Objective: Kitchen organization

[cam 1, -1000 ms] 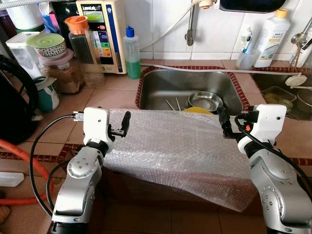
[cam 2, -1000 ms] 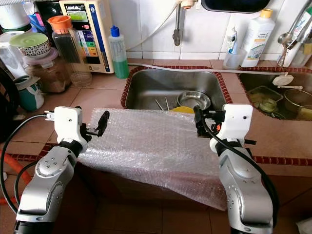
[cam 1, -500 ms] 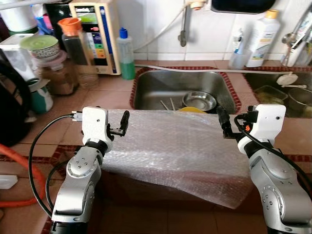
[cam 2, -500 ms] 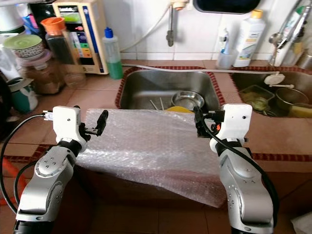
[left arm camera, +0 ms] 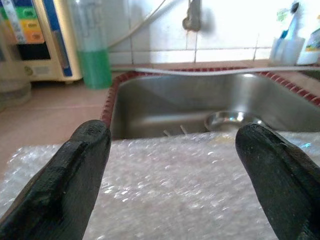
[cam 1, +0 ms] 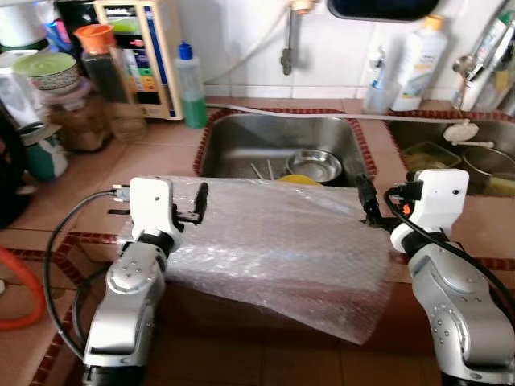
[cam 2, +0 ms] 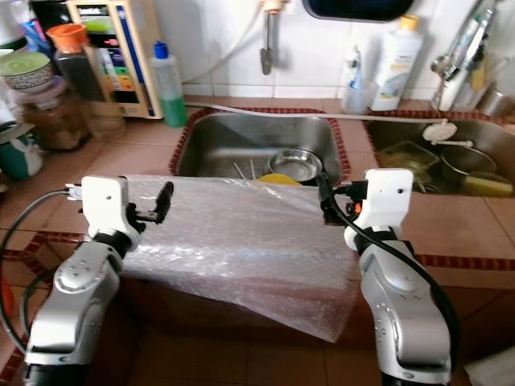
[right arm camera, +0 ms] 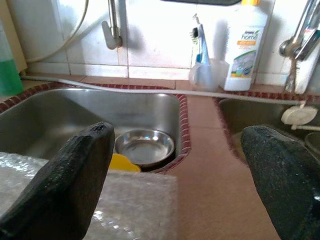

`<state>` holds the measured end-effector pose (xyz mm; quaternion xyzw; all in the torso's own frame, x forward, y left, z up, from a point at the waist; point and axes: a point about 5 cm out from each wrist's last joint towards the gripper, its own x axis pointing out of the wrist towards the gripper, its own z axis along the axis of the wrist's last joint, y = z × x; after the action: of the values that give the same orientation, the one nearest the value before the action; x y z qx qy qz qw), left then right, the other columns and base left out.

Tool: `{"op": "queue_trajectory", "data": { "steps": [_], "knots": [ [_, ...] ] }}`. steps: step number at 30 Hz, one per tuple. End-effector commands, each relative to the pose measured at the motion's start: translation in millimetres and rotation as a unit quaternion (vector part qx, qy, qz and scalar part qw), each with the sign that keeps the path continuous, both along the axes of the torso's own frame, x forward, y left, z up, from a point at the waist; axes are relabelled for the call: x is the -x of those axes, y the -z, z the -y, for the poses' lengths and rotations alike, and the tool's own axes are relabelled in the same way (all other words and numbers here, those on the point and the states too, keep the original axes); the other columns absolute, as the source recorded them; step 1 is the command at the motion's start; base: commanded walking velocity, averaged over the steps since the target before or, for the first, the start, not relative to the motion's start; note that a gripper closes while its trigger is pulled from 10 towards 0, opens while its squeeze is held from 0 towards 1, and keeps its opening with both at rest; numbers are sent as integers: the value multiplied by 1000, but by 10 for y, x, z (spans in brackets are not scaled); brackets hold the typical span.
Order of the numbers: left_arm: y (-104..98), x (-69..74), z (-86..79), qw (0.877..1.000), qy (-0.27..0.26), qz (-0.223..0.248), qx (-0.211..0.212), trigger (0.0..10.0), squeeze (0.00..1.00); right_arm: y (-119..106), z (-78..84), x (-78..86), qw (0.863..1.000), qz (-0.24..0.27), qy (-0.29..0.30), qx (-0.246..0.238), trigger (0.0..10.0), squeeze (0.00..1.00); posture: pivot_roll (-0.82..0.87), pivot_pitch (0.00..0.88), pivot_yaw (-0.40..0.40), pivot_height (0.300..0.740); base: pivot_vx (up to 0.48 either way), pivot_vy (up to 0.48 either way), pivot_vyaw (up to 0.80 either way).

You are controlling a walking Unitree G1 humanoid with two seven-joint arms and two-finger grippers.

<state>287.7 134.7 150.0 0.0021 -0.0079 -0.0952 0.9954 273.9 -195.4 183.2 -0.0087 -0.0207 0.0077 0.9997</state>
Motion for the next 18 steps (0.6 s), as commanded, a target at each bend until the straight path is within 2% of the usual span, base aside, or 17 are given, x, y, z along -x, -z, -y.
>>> {"op": "queue_trajectory", "data": {
  "steps": [1,18],
  "knots": [
    [-1,-8,-86,1000,-12,1,-5,10000,0,1,-63,-17,1000,-2,-14,-4,10000,0,-58,16,13,740,0,-394,0],
    [23,-6,-93,1000,-14,0,-6,10000,0,7,-75,-47,1000,-3,-19,-1,10000,0,-53,5,4,740,0,-399,0]
  ]
}}
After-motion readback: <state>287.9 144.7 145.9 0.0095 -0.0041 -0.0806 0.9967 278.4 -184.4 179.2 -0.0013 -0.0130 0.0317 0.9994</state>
